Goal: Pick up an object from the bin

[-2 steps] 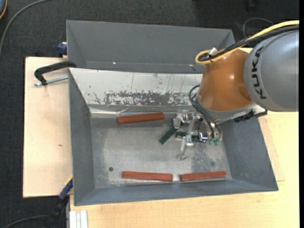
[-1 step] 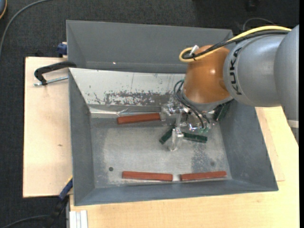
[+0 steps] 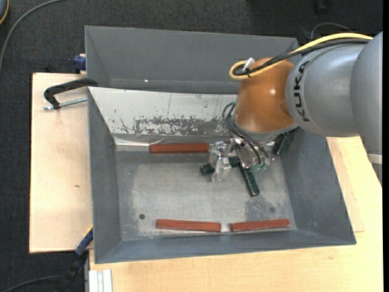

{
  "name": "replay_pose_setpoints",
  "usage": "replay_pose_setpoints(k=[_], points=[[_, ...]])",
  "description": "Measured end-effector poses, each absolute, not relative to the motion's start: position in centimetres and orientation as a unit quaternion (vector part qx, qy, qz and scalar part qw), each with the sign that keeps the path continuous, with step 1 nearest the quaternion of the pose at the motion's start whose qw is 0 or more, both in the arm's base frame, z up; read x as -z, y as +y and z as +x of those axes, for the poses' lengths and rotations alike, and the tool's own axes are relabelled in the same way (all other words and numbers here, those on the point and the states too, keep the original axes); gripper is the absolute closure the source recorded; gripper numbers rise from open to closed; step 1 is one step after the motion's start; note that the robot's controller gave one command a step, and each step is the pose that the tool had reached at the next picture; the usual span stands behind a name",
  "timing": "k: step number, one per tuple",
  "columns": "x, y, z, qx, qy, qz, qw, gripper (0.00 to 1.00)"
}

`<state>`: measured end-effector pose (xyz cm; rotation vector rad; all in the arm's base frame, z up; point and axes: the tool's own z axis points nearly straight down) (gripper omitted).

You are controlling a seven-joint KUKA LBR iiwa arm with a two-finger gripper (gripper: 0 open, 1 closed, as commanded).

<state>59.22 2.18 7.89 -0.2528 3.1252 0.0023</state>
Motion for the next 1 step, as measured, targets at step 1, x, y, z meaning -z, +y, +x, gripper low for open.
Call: replay_pose_setpoints(k=[1], points=[[-21.68, 5.87, 59.43, 0.0, 0.993, -0.116, 0.004, 1.0]])
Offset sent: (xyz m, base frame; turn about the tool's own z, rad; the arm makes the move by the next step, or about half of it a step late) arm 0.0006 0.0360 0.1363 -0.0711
